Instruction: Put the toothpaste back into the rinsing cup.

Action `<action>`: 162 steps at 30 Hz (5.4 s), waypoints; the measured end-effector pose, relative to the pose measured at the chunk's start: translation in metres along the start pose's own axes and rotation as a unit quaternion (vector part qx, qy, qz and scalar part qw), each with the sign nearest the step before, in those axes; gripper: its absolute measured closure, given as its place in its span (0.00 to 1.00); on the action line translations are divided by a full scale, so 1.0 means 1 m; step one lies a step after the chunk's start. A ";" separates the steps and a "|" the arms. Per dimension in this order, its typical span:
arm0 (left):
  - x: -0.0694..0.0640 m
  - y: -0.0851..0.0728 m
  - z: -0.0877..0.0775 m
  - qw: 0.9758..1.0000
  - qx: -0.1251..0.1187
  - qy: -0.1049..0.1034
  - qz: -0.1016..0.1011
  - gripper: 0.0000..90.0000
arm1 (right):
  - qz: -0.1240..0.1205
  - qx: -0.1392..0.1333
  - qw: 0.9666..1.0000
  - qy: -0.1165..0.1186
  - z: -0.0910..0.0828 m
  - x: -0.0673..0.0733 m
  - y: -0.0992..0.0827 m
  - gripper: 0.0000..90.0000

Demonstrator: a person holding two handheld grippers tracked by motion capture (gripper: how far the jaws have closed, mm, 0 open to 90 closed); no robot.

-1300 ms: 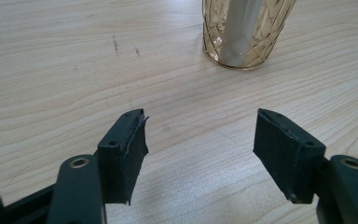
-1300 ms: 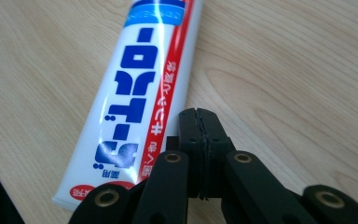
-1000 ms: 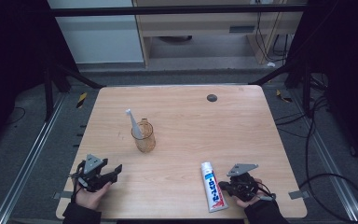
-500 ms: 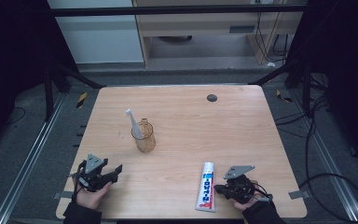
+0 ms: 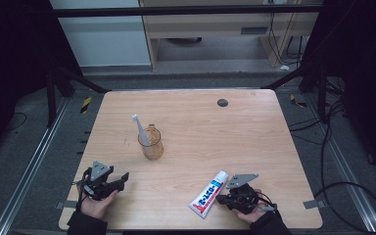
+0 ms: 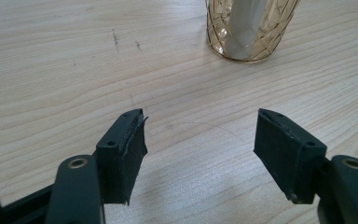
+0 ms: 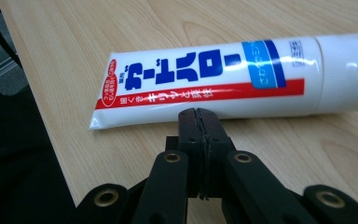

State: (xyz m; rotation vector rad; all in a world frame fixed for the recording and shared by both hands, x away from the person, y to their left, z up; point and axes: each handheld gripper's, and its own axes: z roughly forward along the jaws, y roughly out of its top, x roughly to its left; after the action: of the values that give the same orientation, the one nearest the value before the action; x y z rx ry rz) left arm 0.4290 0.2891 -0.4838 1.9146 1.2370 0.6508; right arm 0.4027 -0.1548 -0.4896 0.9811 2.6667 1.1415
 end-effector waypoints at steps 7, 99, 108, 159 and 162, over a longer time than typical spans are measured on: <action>0.002 0.000 0.000 1.000 -0.001 0.002 -0.001 0.36 | -0.006 -0.015 1.000 0.005 0.003 0.003 0.008 0.99; 0.003 0.001 0.001 1.000 0.005 0.004 0.002 0.35 | 0.028 -0.030 0.995 -0.089 -0.035 -0.029 0.021 0.76; 0.004 0.001 0.002 1.000 0.007 0.004 0.005 0.35 | 0.013 -0.020 0.996 -0.090 -0.040 -0.023 0.041 0.62; 0.006 0.001 0.004 1.000 0.018 0.003 0.003 0.34 | -0.040 0.144 0.987 -0.061 0.022 0.009 0.063 0.38; 0.006 0.001 0.005 1.000 0.019 0.002 0.003 0.34 | -0.040 0.151 0.986 -0.060 0.025 0.009 0.061 0.39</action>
State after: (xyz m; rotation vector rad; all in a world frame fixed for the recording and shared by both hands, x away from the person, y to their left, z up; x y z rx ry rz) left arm 0.4352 0.2925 -0.4861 1.9511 1.2541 0.6382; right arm 0.4359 -0.1021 -0.4649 0.9361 2.8024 0.6507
